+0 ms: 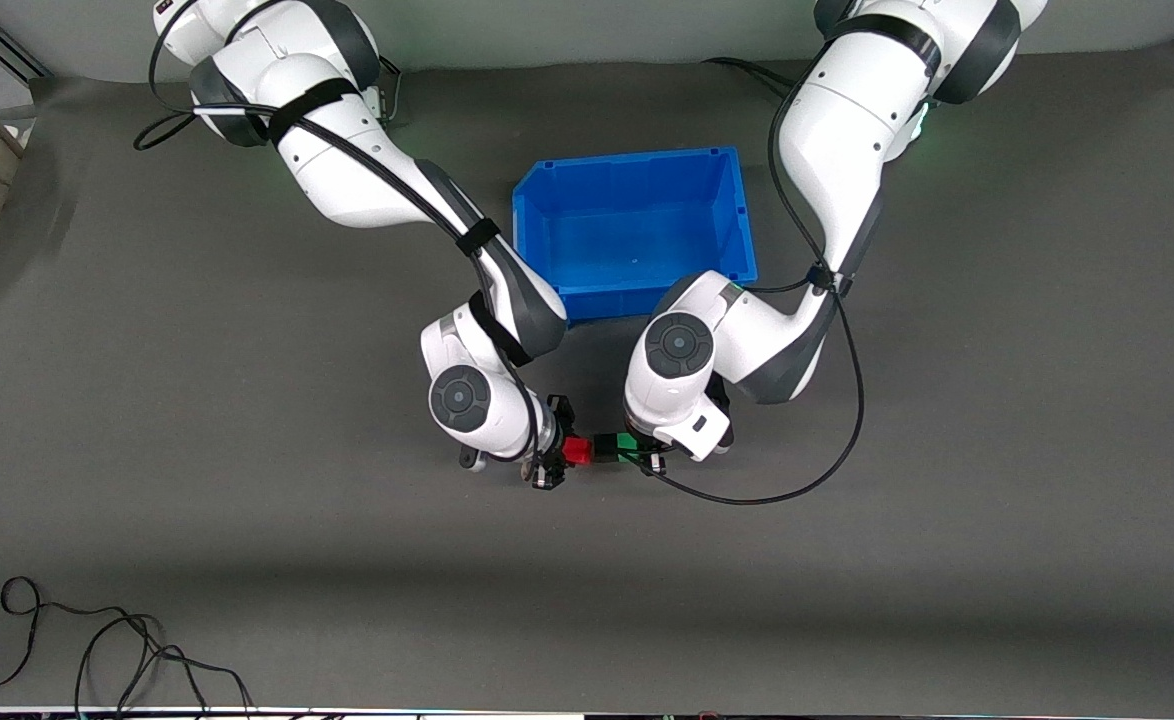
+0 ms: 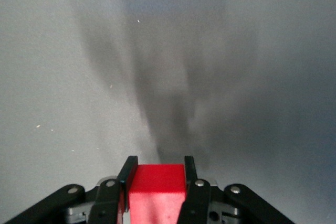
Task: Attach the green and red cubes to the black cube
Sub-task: 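Press the green and red cubes against opposite faces of the black cube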
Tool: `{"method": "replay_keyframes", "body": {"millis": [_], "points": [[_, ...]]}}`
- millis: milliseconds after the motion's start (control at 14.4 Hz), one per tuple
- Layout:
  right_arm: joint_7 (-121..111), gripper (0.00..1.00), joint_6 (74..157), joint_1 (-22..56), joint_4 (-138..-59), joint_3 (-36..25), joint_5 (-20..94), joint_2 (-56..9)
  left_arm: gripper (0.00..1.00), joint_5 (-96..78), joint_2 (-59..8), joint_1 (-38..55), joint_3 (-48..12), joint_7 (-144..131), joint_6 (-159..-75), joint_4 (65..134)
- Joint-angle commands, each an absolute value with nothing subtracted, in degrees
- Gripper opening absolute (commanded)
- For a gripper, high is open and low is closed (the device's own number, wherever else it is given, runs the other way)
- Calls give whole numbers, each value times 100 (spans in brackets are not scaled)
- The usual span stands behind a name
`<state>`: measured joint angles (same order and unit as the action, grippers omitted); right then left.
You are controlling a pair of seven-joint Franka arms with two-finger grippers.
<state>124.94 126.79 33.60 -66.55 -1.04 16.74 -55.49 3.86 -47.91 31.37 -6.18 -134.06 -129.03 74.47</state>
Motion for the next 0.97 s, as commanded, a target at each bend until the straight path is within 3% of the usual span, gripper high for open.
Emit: {"method": "replay_keyframes", "body": {"millis": [0,693,900], "points": [[12744,0,12595,3428,-6363,-158,1547,-5695,0,440,-4816,3164,-580,-13342,-13025,7374],[12727,0,12595,3428,-6381,-158,1547,-5695,0,422,-4869,3173,-571,-13324,-13096,7374],[12718,0,12595,3428,-6381,-158,1547,-5695,11,439,-4869,3173,-571,-13263,-13096,7383]]}}
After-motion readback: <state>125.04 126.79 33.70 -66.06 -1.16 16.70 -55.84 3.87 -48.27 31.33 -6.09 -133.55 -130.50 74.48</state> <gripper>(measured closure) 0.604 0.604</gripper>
